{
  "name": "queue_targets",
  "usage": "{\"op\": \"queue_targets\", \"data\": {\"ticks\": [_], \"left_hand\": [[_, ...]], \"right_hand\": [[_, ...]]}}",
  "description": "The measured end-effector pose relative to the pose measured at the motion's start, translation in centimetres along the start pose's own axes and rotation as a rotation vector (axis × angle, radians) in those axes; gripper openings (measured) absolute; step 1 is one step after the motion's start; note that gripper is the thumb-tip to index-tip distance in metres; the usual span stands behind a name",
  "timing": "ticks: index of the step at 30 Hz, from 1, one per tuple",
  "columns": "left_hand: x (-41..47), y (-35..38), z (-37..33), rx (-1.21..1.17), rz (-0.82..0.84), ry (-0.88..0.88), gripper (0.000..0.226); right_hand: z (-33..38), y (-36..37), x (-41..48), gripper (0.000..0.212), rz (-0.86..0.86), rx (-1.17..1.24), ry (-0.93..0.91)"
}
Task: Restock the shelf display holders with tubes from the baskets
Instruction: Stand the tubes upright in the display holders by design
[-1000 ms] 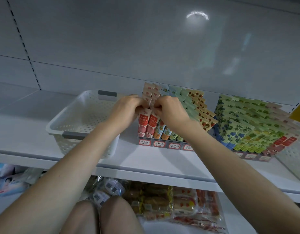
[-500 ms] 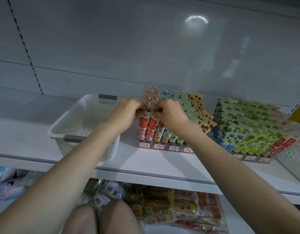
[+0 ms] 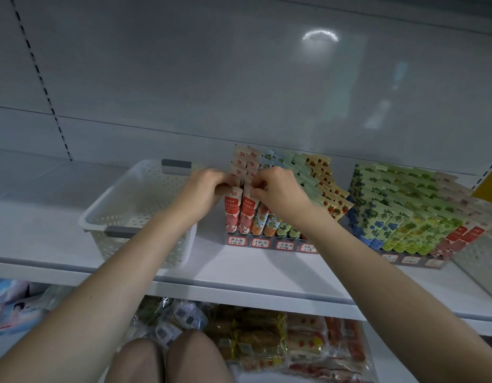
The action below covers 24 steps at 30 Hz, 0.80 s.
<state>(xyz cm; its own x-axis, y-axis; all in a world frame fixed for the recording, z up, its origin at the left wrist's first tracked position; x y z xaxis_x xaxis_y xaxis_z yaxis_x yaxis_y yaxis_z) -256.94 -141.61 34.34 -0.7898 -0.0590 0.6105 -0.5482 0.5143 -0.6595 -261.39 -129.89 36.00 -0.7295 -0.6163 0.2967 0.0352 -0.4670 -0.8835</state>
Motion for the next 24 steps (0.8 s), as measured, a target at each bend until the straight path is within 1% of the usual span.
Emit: {"op": "queue_targets", "data": {"ticks": [2,6,9,13,19,24], "left_hand": [[0.26,0.21,0.05,-0.001,0.023,-0.028,0.014],[0.93,0.79,-0.11,0.11,0.084,0.005,0.016],[0.97,0.81,-0.18,0.132,0.1,0.013,0.023],[0.91,0.97,-0.29,0.159,0.128,0.024,0.026],[0.35,0.48,-0.62,0.114,0.086,0.052,0.025],[0.28,0.14,-0.49,0.109,0.023,0.052,0.016]], "right_hand": [[0.03,0.16,0.17,0.015,0.011,-0.016,-0.006],[-0.22,0.36,0.4,0.016,-0.004,-0.066,-0.01],[-0.34,0.4,0.54,0.018,-0.005,-0.093,-0.007],[-0.35,0.26,0.66,0.019,-0.007,-0.087,0.006],[-0.33,-0.06,0.56,0.017,0.005,-0.032,0.028],[-0.34,-0.1,0.77,0.018,-0.002,-0.023,0.04]]}}
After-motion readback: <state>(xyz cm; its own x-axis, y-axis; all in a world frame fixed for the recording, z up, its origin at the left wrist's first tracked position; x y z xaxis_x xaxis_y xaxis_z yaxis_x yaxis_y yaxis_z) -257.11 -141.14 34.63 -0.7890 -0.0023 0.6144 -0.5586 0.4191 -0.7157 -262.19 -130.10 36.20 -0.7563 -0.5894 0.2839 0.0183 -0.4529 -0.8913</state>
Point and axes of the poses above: each hand's wrist, its own x-axis towards the middle knuckle, its own y-axis out of the palm, z = x × y, the point moved 7 cm from there along x, towards the middle knuckle, and after that the axes turned 2 degrees about y, right-handed, at the moved point
